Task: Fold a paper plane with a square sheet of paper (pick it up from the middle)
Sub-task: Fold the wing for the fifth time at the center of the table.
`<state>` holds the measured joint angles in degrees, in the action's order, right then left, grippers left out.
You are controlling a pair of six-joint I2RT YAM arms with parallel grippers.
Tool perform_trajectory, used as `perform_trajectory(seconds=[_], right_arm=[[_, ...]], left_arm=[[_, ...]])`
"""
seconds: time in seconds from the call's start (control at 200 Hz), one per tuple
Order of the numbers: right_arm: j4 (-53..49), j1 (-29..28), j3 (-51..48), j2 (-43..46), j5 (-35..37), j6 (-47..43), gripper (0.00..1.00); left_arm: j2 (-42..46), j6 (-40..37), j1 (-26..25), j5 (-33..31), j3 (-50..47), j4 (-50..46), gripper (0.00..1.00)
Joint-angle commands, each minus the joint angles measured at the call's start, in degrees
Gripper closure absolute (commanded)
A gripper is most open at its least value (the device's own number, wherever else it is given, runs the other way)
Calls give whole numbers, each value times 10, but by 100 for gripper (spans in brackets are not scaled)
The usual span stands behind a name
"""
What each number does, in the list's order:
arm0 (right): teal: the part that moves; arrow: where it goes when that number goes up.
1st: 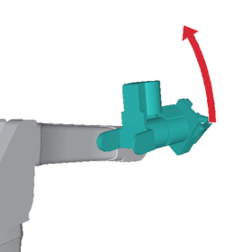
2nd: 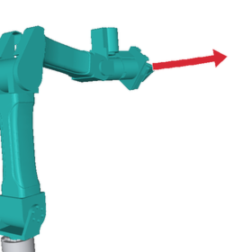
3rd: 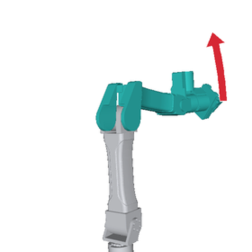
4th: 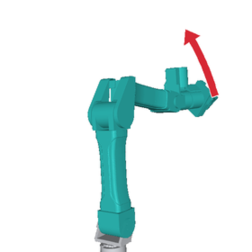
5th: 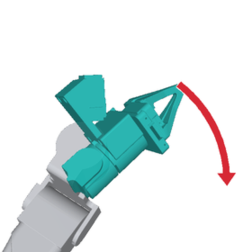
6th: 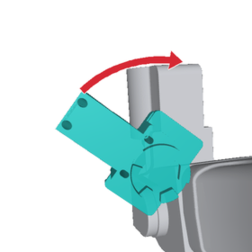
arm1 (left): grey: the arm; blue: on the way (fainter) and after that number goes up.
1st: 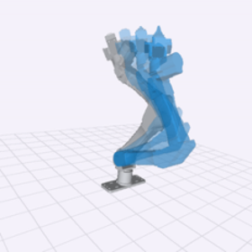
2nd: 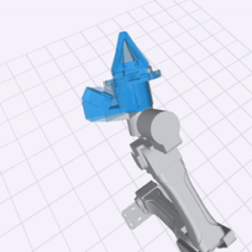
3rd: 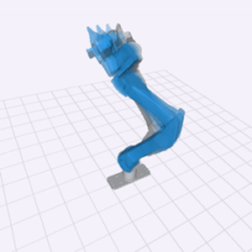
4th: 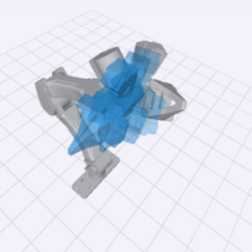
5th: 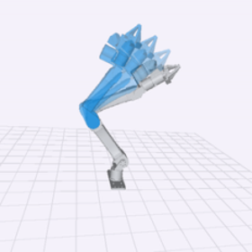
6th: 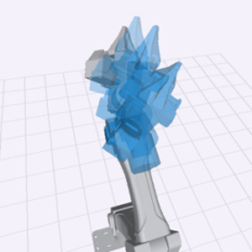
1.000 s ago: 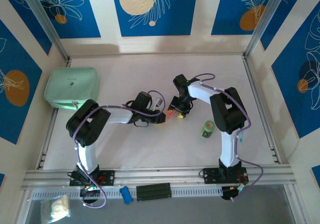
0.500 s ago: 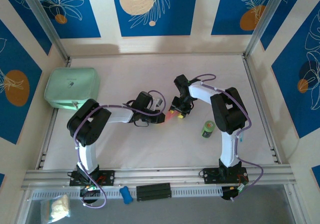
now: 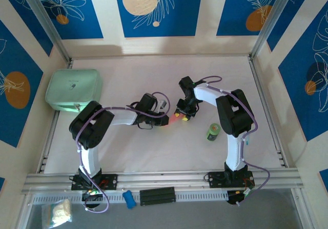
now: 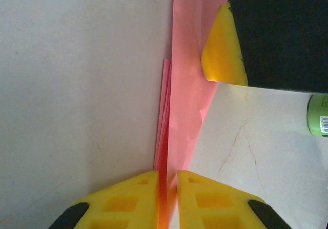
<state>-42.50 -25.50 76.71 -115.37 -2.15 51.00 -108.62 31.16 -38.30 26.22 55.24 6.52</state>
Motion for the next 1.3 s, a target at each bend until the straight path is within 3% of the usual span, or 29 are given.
perform_trajectory(seconds=[0.0,0.765,0.965,1.296], right_arm=[[80,-3,-39,-86,46,-10,65],[43,-14,-15,-131,77,-17,63],[39,-16,-10,-135,79,-16,63],[37,-17,-8,-139,81,-15,63]], left_arm=[[-18,-2,-4,-26,9,-26,83],[-25,16,-3,-88,16,-82,91],[-7,18,-3,-90,22,-88,87],[106,48,-3,-131,9,-89,79]])
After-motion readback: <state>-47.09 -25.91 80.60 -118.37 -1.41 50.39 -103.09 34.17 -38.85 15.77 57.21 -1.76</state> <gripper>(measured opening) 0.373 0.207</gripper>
